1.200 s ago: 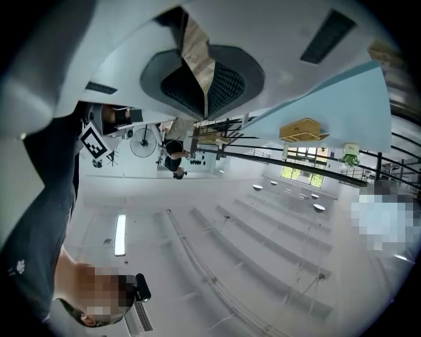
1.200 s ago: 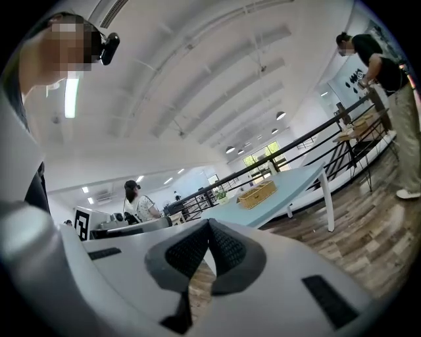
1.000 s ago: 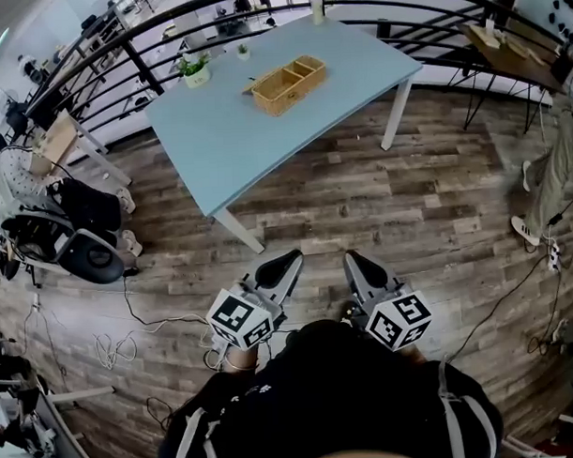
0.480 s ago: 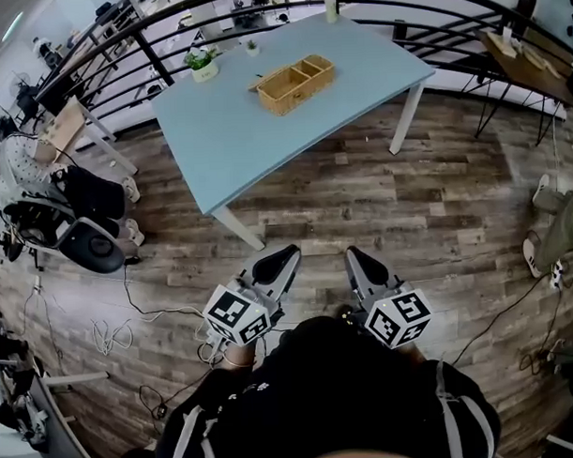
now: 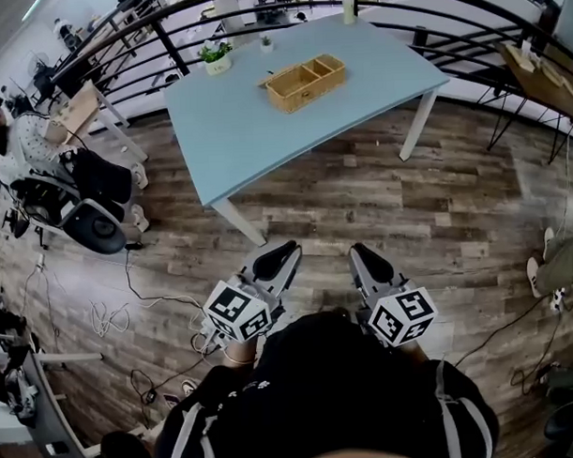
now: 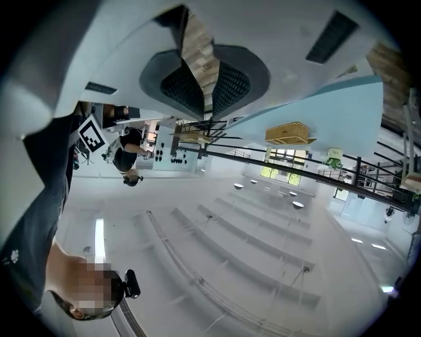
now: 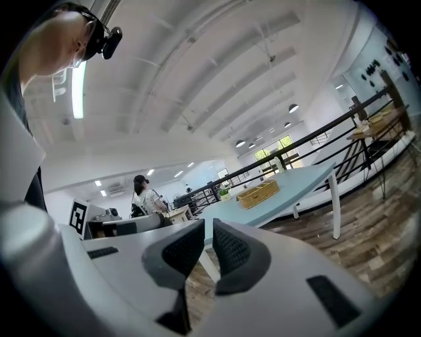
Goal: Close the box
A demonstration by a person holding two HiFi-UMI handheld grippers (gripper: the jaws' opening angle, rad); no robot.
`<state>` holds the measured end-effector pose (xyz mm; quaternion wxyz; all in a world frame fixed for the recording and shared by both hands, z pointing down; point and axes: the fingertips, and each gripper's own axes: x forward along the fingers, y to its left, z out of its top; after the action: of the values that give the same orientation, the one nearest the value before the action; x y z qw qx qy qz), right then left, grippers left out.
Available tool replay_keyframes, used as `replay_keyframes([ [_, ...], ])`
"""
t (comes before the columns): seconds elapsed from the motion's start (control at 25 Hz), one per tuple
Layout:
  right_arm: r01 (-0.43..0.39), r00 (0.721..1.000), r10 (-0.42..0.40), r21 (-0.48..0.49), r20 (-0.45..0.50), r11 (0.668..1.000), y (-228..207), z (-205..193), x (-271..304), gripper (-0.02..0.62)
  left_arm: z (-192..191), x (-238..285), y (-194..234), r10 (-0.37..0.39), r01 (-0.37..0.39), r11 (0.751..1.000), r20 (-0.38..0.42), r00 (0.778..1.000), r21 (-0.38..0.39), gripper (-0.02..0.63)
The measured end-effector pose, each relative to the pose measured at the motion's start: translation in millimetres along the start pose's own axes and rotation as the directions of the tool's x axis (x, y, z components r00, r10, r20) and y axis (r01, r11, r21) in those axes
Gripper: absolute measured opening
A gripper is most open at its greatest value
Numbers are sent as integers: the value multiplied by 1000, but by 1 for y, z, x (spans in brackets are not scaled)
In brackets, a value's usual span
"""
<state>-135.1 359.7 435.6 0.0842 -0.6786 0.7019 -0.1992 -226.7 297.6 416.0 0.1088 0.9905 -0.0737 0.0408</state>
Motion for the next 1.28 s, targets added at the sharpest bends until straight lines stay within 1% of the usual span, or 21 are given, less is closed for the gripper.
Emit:
replay_keyframes([
  [0.24,21,1000,-21,-1,14,1000,-5,0,-12,51,-7,-1,-6,0,0,1000,-18,1000,-4,26],
  [0.52,58,998,-58,10,-2,998,-16,1,-17,55,2,14,-6,-29,30,1000,-14,999,6,26],
  [0.72,85,996,-84,-35,33,996,-22,13,-11,60,5,23,10,-39,39,999,2,999,11,27],
  [0.88,132,991,-132,-31,27,991,-39,20,1,63,14,47,24,-78,78,997,7,997,4,28],
  [1.0,159,987,-159,-17,15,987,-49,20,14,64,15,56,37,-101,101,995,4,995,-7,28],
  [1.28,179,984,-179,-23,16,984,-53,37,59,69,24,75,80,-132,132,991,-4,991,-24,28],
])
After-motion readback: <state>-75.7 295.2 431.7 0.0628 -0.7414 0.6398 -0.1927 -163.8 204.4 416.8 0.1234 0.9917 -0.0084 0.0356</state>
